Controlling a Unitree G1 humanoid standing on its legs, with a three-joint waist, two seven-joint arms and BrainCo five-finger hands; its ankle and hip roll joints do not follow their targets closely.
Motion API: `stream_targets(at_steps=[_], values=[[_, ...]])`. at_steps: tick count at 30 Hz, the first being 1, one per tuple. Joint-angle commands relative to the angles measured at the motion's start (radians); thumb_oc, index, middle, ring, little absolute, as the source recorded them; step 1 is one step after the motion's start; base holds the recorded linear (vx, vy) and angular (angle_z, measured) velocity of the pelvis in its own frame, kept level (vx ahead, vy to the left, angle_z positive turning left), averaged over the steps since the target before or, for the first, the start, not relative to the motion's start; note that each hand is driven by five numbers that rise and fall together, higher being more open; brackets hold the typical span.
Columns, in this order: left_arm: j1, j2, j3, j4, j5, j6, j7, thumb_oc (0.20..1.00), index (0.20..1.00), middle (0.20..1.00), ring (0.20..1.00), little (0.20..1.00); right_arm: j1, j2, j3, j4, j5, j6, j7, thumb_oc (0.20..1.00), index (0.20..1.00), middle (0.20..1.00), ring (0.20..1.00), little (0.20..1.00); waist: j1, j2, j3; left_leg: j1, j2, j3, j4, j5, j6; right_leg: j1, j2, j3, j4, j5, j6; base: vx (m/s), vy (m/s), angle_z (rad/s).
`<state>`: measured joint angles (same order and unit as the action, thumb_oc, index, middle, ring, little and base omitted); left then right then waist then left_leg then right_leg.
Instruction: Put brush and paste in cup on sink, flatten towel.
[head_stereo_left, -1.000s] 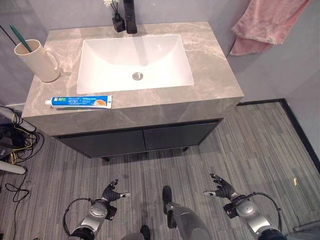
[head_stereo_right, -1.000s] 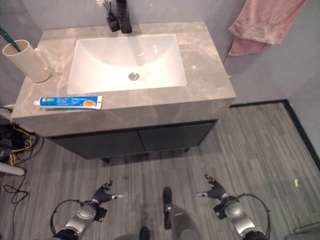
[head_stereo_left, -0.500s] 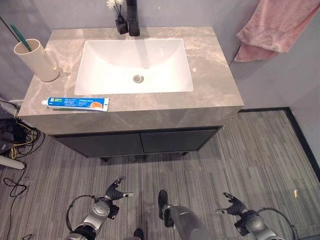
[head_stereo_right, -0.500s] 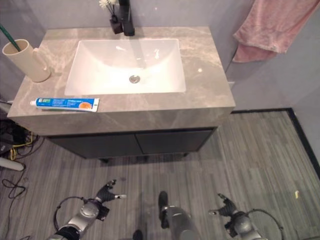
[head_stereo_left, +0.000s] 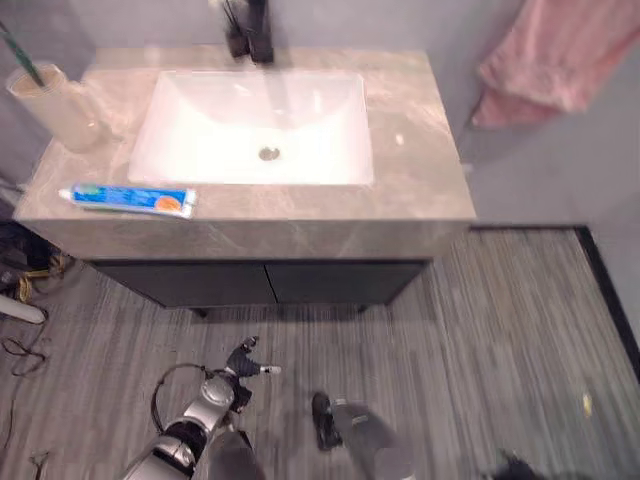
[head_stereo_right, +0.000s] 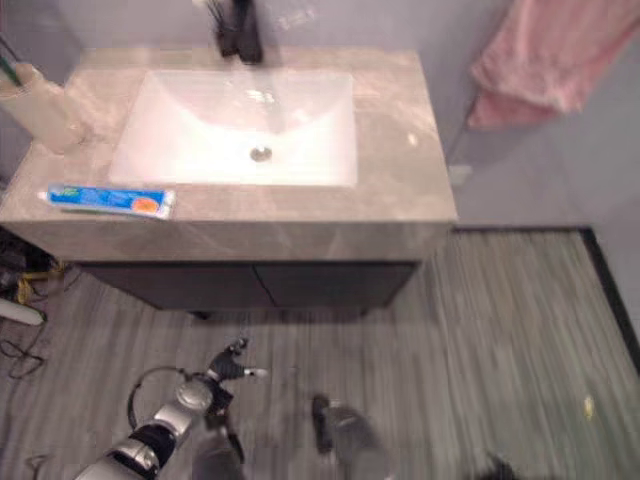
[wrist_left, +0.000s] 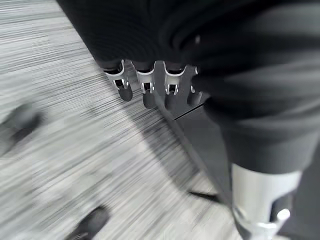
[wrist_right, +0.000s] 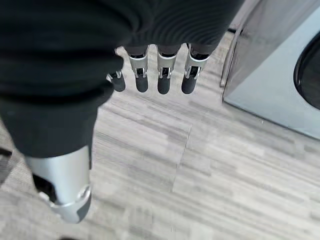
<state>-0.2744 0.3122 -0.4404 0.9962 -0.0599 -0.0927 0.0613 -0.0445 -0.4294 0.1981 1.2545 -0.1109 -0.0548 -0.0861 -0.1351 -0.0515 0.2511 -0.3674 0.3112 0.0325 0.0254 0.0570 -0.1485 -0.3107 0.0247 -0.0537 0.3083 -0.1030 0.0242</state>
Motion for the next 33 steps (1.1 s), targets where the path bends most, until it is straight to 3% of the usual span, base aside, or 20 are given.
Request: stream_targets(at_steps=[1, 4, 6, 8, 16, 21, 23, 25, 26, 27, 28, 30, 31, 33], values=[[0.046, 0.064, 0.031, -0.091, 0.013, -0.029, 0.005, 1.0, 1.0, 1.0, 1.0, 1.0, 0.042, -0.036, 0.045, -0.051, -0.026, 0.001, -0.002, 1.0, 1.0, 1.0, 1.0, 1.0, -0.023, -0.013, -0.035, 0.118, -0.175, 0.019, 0.216, -0.053, 0.062, 0.128, -0.136, 0.143, -0.06, 0.175, 0.109, 0.22, 0.477, -0.98], [0.047, 0.077, 0.039, -0.093, 0.02, -0.033, 0.011, 1.0, 1.0, 1.0, 1.0, 1.0, 0.031, -0.014, 0.044, -0.085, -0.012, 0.0, -0.004, 1.0, 1.0, 1.0, 1.0, 1.0, -0.02, -0.023, -0.039, 0.11, -0.212, 0.044, 0.241, -0.091, 0.088, 0.118, -0.163, 0.166, -0.085, 0.224, 0.128, 0.09, 0.355, -0.53], [0.051, 0.107, 0.072, -0.104, 0.026, -0.039, 0.03, 1.0, 1.0, 1.0, 1.0, 1.0, -0.013, 0.006, 0.128, -0.149, -0.105, 0.001, 0.0, 1.0, 1.0, 1.0, 1.0, 1.0, -0.001, -0.032, -0.038, 0.119, -0.242, 0.101, 0.252, -0.127, 0.122, 0.103, -0.209, 0.144, -0.117, 0.324, 0.148, 0.07, 0.43, -0.65], [0.061, 0.121, 0.099, -0.098, 0.032, -0.044, 0.041, 1.0, 1.0, 1.0, 1.0, 1.0, -0.02, 0.01, 0.177, -0.195, -0.175, -0.004, 0.003, 1.0, 1.0, 1.0, 1.0, 1.0, 0.011, -0.044, -0.037, 0.142, -0.252, 0.126, 0.232, -0.136, 0.132, 0.109, -0.238, 0.108, -0.146, 0.392, 0.165, 0.06, 0.267, -0.75], [0.114, 0.123, 0.132, -0.074, 0.048, -0.045, 0.047, 1.0, 1.0, 1.0, 1.0, 1.0, -0.009, 0.023, 0.176, -0.263, -0.173, -0.012, 0.003, 1.0, 1.0, 1.0, 1.0, 1.0, 0.024, -0.068, -0.063, 0.188, -0.268, 0.144, 0.171, -0.13, 0.147, 0.128, -0.271, 0.072, -0.179, 0.486, 0.198, 0.04, 0.092, -0.16], [0.172, 0.123, 0.152, -0.111, 0.039, -0.052, 0.052, 1.0, 1.0, 1.0, 1.0, 1.0, 0.006, 0.019, 0.144, -0.363, -0.127, -0.031, -0.017, 1.0, 1.0, 1.0, 1.0, 1.0, 0.041, -0.073, -0.073, 0.228, -0.273, 0.142, 0.135, -0.125, 0.154, 0.145, -0.268, 0.053, -0.148, 0.483, 0.207, 0.03, 0.048, -0.1], [0.19, 0.126, 0.155, -0.133, 0.034, -0.052, 0.056, 1.0, 1.0, 1.0, 1.0, 1.0, 0.004, 0.021, 0.142, -0.409, -0.11, -0.038, -0.021, 1.0, 1.0, 1.0, 1.0, 1.0, 0.046, -0.07, -0.071, 0.25, -0.269, 0.132, 0.105, -0.112, 0.163, 0.117, -0.243, 0.066, -0.061, 0.482, 0.205, -0.02, 0.044, -0.02], [0.208, 0.124, 0.164, -0.162, 0.019, -0.051, 0.059, 1.0, 1.0, 1.0, 1.0, 1.0, 0.0, 0.016, 0.148, -0.465, -0.101, -0.047, -0.022, 1.0, 1.0, 1.0, 1.0, 1.0, 0.05, -0.058, -0.057, 0.269, -0.261, 0.128, 0.092, -0.106, 0.174, 0.077, -0.204, 0.048, 0.022, 0.445, 0.195, 0.02, 0.044, -0.06], [0.222, 0.11, 0.17, -0.169, 0.011, -0.054, 0.063, 1.0, 1.0, 1.0, 1.0, 1.0, -0.002, 0.019, 0.152, -0.49, -0.095, -0.051, -0.026, 1.0, 1.0, 1.0, 1.0, 1.0, 0.054, -0.063, -0.054, 0.287, -0.262, 0.138, 0.084, -0.112, 0.168, 0.065, -0.222, -0.004, -0.066, 0.394, 0.188, 0.06, -0.013, -0.14], [0.222, 0.11, 0.17, -0.169, 0.011, -0.054, 0.063, 1.0, 1.0, 1.0, 1.0, 1.0, -0.001, 0.019, 0.152, -0.49, -0.095, -0.051, -0.026, 1.0, 1.0, 1.0, 1.0, 1.0, 0.052, -0.062, -0.053, 0.289, -0.261, 0.135, 0.084, -0.113, 0.167, 0.069, -0.221, -0.007, -0.067, 0.393, 0.187, 0.22, -0.204, -0.05], [0.202, 0.11, 0.185, -0.138, 0.02, -0.055, 0.088, 1.0, 1.0, 1.0, 1.0, 1.0, -0.032, -0.001, 0.173, -0.511, -0.11, -0.054, -0.03, 1.0, 1.0, 1.0, 1.0, 1.0, 0.054, -0.075, -0.036, 0.311, -0.241, 0.14, 0.113, -0.156, 0.151, -0.001, -0.249, -0.046, -0.232, 0.4, 0.195, 0.16, -0.169, 0.0], [0.206, 0.101, 0.174, -0.146, 0.013, -0.055, 0.077, 1.0, 1.0, 1.0, 1.0, 1.0, -0.016, 0.009, 0.175, -0.529, -0.109, -0.058, -0.027, 1.0, 1.0, 1.0, 1.0, 1.0, 0.056, -0.074, -0.035, 0.303, -0.235, 0.135, 0.15, -0.155, 0.142, 0.02, -0.237, -0.016, -0.207, 0.376, 0.189, 0.13, -0.17, -0.06], [0.195, 0.103, 0.165, -0.124, 0.03, -0.053, 0.078, 1.0, 1.0, 1.0, 1.0, 1.0, -0.015, 0.012, 0.185, -0.507, -0.109, -0.056, -0.025, 1.0, 1.0, 1.0, 1.0, 1.0, 0.054, -0.076, -0.037, 0.298, -0.226, 0.121, 0.166, -0.159, 0.134, 0.038, -0.207, 0.014, -0.199, 0.328, 0.171, 0.11, -0.199, -0.04], [0.197, 0.087, 0.164, -0.104, 0.023, -0.054, 0.08, 1.0, 1.0, 1.0, 1.0, 1.0, -0.005, 0.007, 0.198, -0.492, -0.131, -0.054, -0.02, 1.0, 1.0, 1.0, 1.0, 1.0, 0.058, -0.088, -0.057, 0.311, -0.222, 0.119, 0.151, -0.145, 0.119, 0.069, -0.206, -0.033, -0.226, 0.339, 0.165, 0.15, -0.207, 0.39]])
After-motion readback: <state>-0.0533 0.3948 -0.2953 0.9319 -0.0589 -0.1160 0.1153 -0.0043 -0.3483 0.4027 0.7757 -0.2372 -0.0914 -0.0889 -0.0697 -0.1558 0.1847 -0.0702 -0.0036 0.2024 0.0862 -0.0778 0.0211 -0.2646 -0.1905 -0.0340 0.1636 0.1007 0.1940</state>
